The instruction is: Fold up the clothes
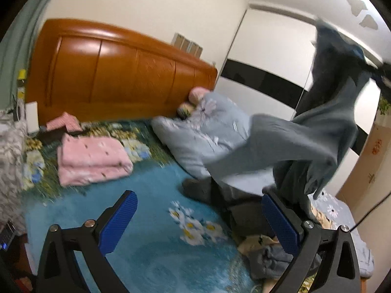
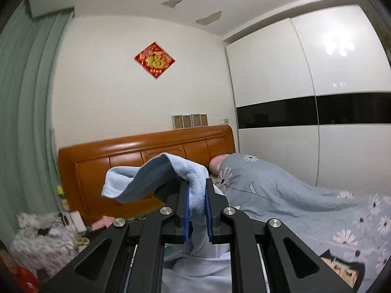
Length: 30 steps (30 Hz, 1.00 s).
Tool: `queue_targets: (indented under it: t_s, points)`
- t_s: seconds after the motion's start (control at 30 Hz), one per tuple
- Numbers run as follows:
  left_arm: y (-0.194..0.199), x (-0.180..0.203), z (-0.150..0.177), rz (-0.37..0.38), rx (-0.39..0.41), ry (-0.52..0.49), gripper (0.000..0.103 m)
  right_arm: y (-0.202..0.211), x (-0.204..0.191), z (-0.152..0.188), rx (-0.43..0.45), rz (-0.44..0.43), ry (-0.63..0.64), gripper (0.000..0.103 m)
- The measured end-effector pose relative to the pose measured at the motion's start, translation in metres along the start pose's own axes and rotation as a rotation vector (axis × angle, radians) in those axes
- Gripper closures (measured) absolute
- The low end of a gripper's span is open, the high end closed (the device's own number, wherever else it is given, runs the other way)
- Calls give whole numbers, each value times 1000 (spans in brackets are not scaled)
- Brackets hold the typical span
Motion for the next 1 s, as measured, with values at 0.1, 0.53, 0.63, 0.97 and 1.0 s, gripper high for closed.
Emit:
queue_targets:
  t_s: [0.1,0.53,0.63,0.97,1.0]
  points:
    - [-2,-3,5,12,-23,-2,0,21,53,38,-91,132,-12,92]
    - [-56,56,112,121,-346,-112,0,195,341,261,-596,1009,-258,103]
    - [-59,68,133,136,-395,-147,0,220,371,257,-579,1089,-323,103]
    - [-66,94,163,157,-474,-219,0,81,234,281,-703,413,-102,55]
    - [-65,94,162,154,-470,-226,0,69,212,290,-730,347,-63,55]
Point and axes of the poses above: each gripper's, at about its wrist camera, not at the fingertips, and y roughly against the way its jaws point, x to its right, z to its underside, the point moved 6 cm from there along -y, roughly the way its jaws point, and after that the axes turned 11 degrees about x, right-handed, at the moved point
